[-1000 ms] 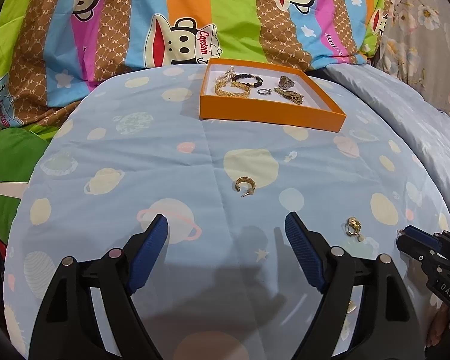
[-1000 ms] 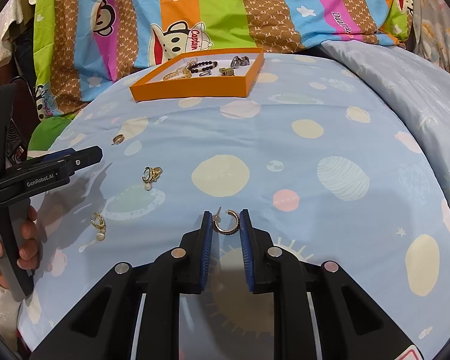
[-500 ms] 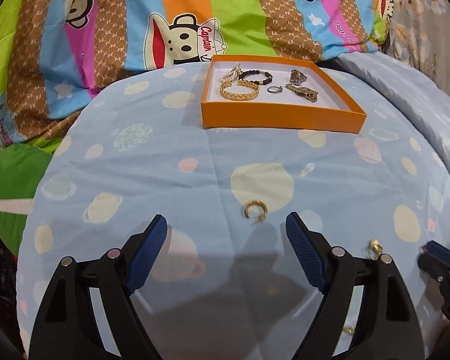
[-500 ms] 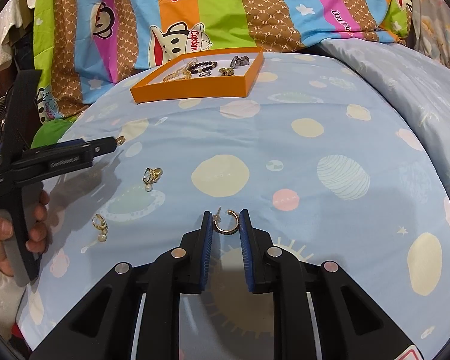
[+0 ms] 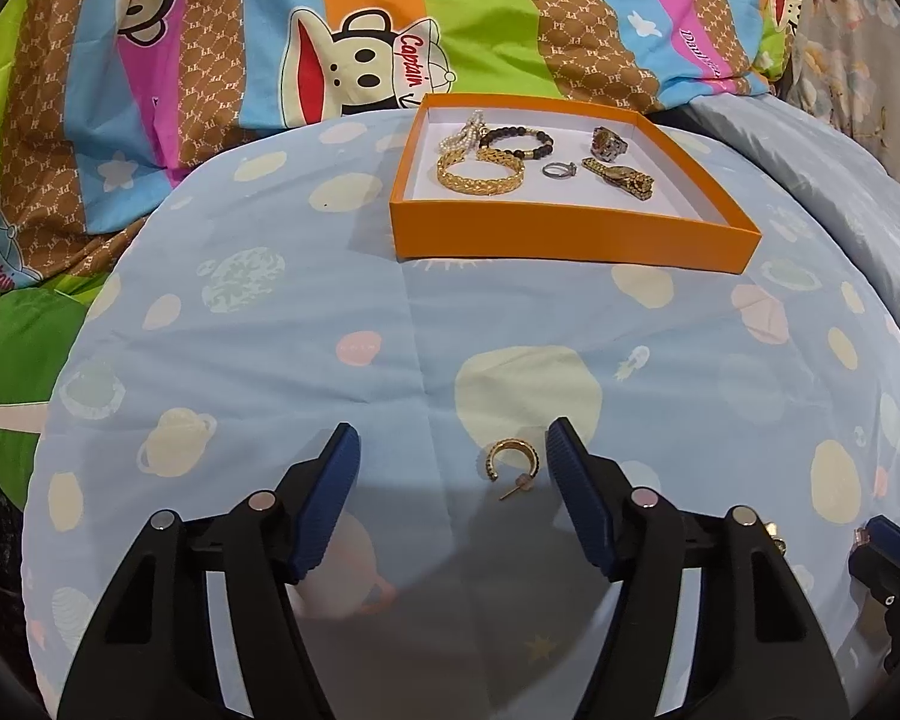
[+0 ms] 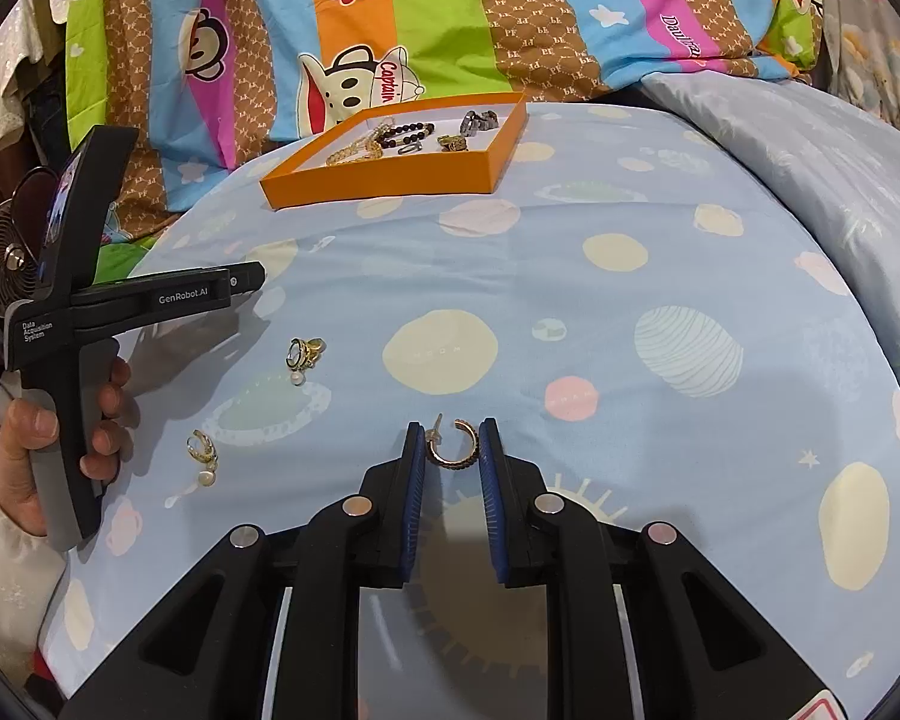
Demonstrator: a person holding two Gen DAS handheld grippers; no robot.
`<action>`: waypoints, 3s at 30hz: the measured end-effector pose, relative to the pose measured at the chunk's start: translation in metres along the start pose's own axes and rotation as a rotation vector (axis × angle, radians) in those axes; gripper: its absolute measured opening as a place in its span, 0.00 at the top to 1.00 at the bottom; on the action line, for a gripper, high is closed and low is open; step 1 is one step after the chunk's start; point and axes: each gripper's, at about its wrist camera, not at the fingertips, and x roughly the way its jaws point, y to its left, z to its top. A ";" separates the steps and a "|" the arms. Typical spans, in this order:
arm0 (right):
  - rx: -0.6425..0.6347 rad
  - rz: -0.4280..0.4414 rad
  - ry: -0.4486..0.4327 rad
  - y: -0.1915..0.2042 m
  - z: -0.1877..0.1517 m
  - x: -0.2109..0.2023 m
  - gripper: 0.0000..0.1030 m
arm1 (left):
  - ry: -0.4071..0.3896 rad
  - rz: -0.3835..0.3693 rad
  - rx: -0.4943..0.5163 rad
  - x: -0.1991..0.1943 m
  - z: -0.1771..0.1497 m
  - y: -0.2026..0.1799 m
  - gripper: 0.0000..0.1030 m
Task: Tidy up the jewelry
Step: 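Grasp a gold hoop earring with the right gripper while the left gripper grasps another hoop, then carry both gold hoop earrings over the orange box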
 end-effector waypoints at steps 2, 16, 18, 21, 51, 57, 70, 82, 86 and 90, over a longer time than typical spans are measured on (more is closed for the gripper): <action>-0.001 -0.001 0.000 0.001 0.000 0.000 0.83 | -0.002 -0.002 0.010 0.000 0.000 -0.002 0.43; 0.001 0.002 0.001 0.000 0.000 0.000 0.83 | -0.022 -0.064 0.021 -0.004 -0.002 -0.002 0.82; 0.002 0.002 0.001 0.000 0.000 0.000 0.83 | -0.023 -0.078 0.017 -0.005 -0.003 0.000 0.84; 0.002 0.002 0.001 -0.001 0.000 0.000 0.83 | -0.024 -0.092 0.017 -0.006 -0.004 0.000 0.84; -0.027 0.008 -0.058 0.005 0.002 -0.013 0.83 | -0.089 -0.121 0.036 -0.057 -0.044 -0.002 0.84; -0.070 0.005 -0.081 0.014 0.011 -0.020 0.83 | -0.099 -0.126 0.020 -0.070 -0.043 -0.002 0.84; -0.116 0.033 -0.198 0.023 0.093 -0.029 0.83 | -0.211 -0.057 0.054 -0.089 0.035 -0.013 0.84; -0.080 0.057 -0.236 0.033 0.199 0.008 0.83 | -0.277 -0.011 0.013 -0.054 0.129 -0.017 0.84; -0.059 0.044 -0.216 0.033 0.216 0.039 0.83 | -0.251 -0.014 -0.014 -0.023 0.142 -0.019 0.84; -0.016 0.042 -0.178 0.025 0.217 0.076 0.83 | -0.206 -0.031 -0.051 0.008 0.141 -0.015 0.84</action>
